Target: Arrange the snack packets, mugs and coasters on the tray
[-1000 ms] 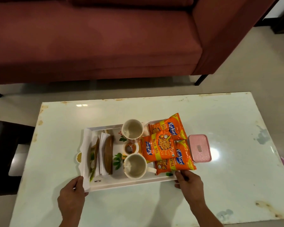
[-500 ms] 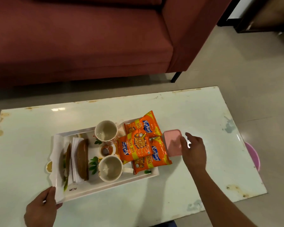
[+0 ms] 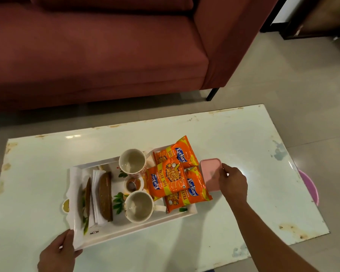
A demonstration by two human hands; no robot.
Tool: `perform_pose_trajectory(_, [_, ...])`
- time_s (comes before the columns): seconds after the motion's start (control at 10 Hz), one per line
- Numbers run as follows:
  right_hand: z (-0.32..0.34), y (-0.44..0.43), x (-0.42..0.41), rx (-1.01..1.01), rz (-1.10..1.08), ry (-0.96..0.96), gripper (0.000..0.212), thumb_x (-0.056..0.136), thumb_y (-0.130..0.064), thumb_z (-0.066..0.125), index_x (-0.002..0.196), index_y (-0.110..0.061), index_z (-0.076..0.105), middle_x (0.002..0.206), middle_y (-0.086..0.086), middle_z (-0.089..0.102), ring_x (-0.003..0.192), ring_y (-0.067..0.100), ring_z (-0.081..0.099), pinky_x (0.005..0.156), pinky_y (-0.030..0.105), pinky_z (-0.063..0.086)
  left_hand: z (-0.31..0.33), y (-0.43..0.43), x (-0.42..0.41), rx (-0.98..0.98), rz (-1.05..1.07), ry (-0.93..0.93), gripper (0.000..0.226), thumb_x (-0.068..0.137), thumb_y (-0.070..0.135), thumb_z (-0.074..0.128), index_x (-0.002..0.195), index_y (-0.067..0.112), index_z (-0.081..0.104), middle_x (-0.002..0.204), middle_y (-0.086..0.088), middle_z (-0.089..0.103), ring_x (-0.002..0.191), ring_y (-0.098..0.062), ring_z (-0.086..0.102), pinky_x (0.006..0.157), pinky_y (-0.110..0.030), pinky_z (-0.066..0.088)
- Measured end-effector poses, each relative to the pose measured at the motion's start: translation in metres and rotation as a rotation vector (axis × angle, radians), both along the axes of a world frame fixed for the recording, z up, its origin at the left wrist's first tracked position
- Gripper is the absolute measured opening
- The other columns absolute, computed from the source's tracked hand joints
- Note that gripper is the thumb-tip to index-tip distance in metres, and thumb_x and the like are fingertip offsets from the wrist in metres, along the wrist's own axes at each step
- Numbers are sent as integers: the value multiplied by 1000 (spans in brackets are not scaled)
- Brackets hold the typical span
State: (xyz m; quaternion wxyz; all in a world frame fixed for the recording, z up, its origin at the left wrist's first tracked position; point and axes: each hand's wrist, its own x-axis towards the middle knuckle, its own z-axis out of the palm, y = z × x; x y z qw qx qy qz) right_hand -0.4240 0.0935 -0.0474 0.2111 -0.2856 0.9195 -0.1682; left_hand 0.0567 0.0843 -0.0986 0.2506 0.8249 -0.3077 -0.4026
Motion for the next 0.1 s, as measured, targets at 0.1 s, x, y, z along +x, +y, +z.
perform_pose_trajectory(0.1, [6,13,-1,-57,-60,-29,38,102,-23,52,138,-15,62,126,15,65,111,33,65,92,36,49,11,1,-3,-7,1,11,23,97,12,65,109,-5,73,101,-24,70,80,-39,68,43,-10,51])
